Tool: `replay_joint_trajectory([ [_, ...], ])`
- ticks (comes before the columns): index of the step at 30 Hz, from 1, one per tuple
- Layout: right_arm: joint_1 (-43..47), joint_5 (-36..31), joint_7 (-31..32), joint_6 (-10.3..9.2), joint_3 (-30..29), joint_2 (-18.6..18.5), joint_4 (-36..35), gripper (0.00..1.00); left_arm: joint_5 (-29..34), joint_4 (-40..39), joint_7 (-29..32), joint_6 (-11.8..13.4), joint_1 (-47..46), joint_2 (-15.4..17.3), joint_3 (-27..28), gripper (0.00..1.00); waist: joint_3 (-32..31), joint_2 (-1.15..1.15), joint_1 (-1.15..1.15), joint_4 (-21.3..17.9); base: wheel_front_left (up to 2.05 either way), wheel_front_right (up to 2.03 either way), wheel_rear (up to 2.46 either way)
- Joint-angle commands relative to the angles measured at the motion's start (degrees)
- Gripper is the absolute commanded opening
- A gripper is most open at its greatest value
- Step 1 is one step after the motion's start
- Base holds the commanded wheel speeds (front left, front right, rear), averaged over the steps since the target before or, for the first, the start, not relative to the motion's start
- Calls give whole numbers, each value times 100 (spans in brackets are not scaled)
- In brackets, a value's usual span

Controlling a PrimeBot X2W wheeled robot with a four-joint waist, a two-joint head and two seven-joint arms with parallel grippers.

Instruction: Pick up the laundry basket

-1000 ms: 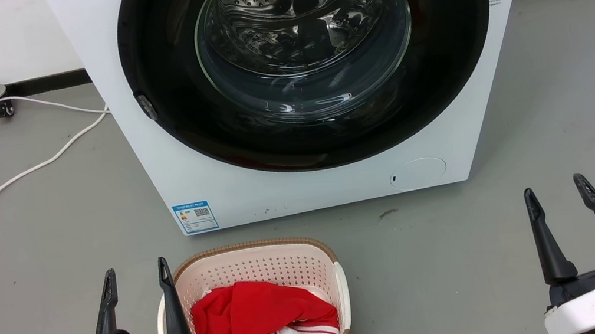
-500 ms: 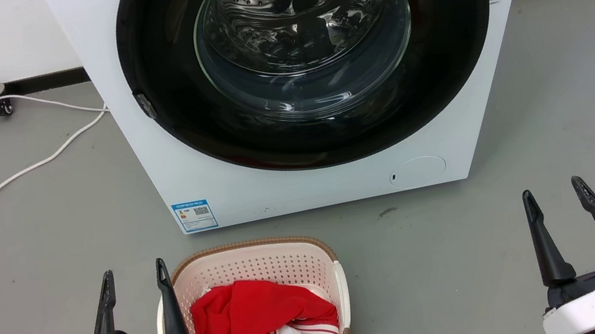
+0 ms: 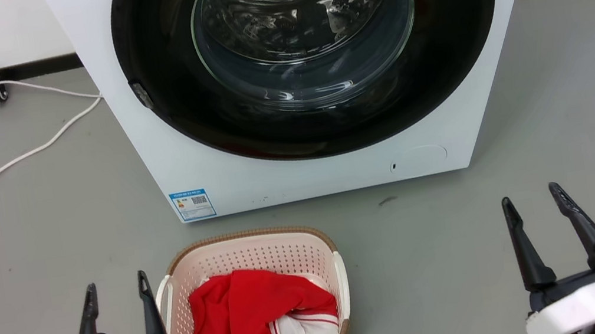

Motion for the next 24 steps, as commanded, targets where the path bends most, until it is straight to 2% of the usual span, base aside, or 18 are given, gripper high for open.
replay_joint_trajectory([
  [1, -162, 49, -14, -2, 80, -14, 108, 100, -34, 141, -16, -71, -167, 84, 87, 100, 124, 0, 0, 22, 0, 0, 0],
  [13, -1184, 143, -13, -2, 683, -12, 1134, 100, -131, 1324, -15, -549, -1202, 513, 460, 100, 1062, 0, 0, 160, 0, 0, 0],
  [24, -2357, 199, -14, -2, 1352, -12, 2162, 100, -86, 2516, -15, -834, -2190, 867, 440, 100, 1942, 0, 0, 140, 0, 0, 0],
])
